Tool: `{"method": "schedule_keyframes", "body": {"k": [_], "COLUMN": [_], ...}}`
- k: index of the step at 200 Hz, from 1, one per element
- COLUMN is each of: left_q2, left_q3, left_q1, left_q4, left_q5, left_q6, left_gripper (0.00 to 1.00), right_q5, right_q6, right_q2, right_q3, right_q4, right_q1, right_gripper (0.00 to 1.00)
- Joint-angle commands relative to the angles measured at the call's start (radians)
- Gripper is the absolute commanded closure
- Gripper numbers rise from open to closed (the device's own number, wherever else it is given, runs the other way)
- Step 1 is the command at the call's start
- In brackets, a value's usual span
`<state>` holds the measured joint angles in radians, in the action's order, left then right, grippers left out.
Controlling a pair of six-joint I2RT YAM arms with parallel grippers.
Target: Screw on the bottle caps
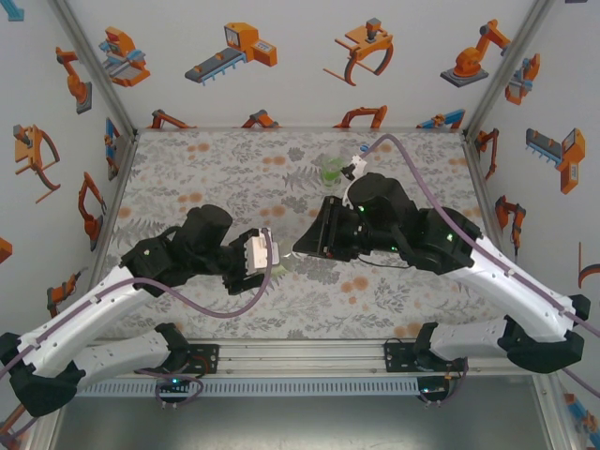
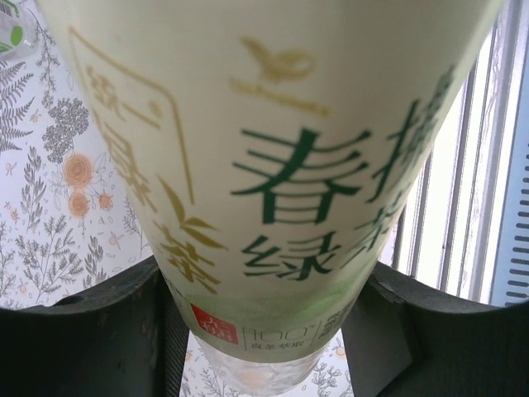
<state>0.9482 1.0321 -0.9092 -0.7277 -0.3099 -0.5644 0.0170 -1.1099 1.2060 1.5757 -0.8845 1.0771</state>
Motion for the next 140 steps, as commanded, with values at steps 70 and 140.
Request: {"method": "schedule_keyframes", "body": {"k": [70,140], "left_q2": [0.072,0.100], "left_q3": [0.169,0.166], "left_q1": [-0.004,-0.004], "left_q4": [-0.045,-0.074], "left_q5": [-0.083,-0.049], "left_q6": [0.092,0.132], "left_gripper": [1.00,1.00], "right_q5": [-0.077,-0.146], "right_q6": [0.060,0.108], "right_q2": [0.073,0.078], "right_q3": [0.031,0.090], "right_q4": [-0.100,-0.183], "right_q1": [0.004,0.004], "right_gripper": [0.85,0.97]}}
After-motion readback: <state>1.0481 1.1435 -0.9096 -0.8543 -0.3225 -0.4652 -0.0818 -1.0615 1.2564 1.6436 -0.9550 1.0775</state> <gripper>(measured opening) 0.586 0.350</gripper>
